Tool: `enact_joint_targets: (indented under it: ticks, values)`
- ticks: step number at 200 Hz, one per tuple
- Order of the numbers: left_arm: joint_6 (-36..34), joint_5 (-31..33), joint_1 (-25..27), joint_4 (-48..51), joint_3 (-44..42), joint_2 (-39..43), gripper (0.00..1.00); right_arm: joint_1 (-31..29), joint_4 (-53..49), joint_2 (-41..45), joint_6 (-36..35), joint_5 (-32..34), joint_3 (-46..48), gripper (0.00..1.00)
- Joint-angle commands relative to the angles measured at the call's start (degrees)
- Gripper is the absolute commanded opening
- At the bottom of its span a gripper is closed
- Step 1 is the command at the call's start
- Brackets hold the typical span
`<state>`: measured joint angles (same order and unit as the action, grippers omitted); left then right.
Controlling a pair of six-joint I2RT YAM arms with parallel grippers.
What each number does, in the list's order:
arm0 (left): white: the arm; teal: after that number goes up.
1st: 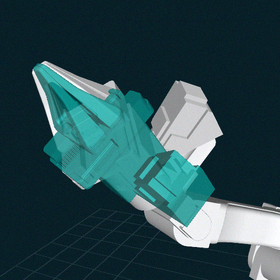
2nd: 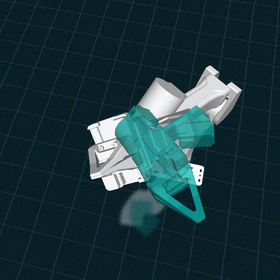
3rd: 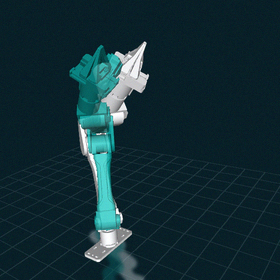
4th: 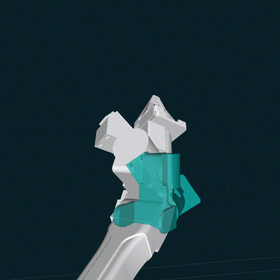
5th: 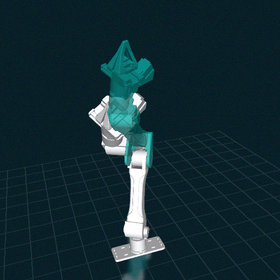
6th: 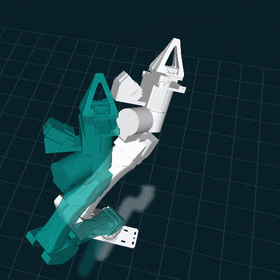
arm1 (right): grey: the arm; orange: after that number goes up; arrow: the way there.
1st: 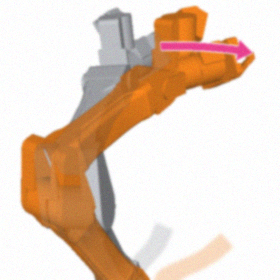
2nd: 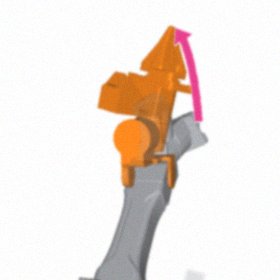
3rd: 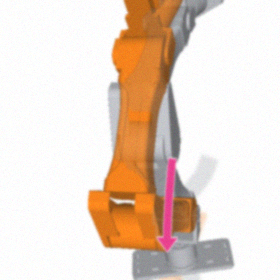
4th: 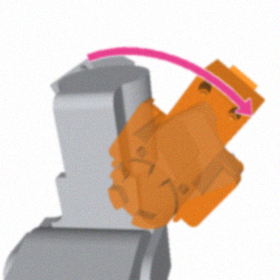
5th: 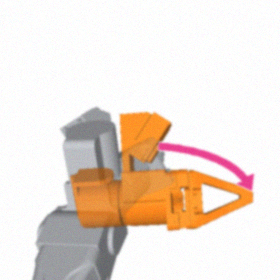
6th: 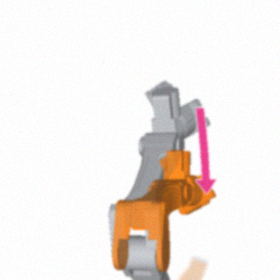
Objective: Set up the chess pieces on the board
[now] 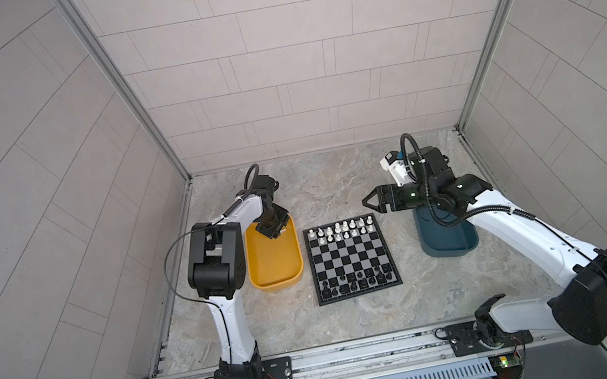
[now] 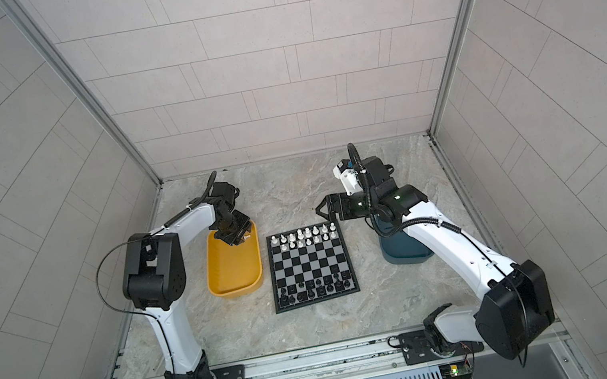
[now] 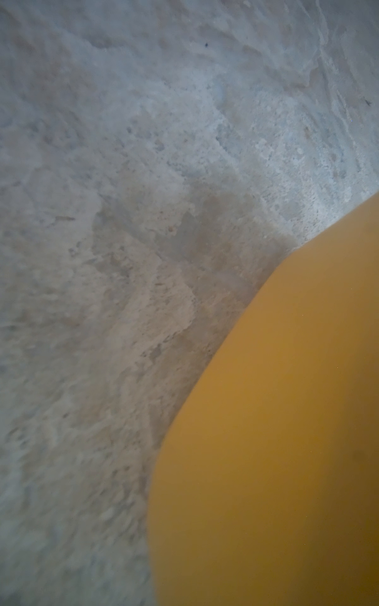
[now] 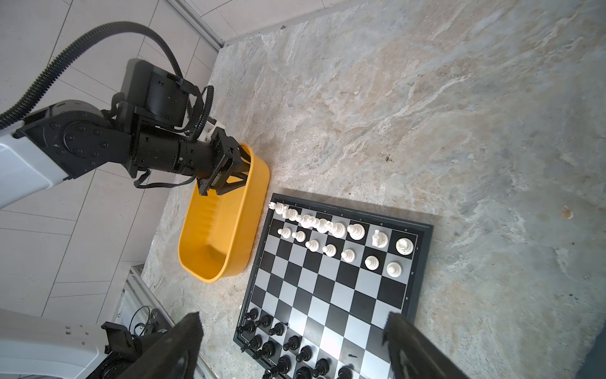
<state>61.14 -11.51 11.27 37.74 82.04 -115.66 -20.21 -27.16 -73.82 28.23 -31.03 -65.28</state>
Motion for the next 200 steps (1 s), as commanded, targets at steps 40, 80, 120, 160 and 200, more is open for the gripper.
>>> enact_joint_targets:
  ticks: [40,80,120,160,200]
  values:
    - [2.80,0.50,0.05,2.23,1.37,-2.20,0.34,0.34,0.88,1.69,0.54,-0.97,1.26,0.87]
    - [0.28,4.18,0.17,3.63,3.85,-3.71,0.33,0.77,0.88,2.00,0.63,-1.40,1.63,0.86]
    - [-0.90,5.79,0.20,3.54,4.32,-4.47,0.32,0.82,0.97,2.07,0.68,-1.76,1.66,0.86]
    - [-3.07,9.23,0.47,2.82,4.24,-3.67,0.27,0.86,1.23,2.10,0.66,-2.27,1.85,0.85]
    - [-5.48,11.19,0.67,2.42,4.09,-3.88,0.32,0.94,1.23,1.97,0.60,-2.41,1.94,0.84]
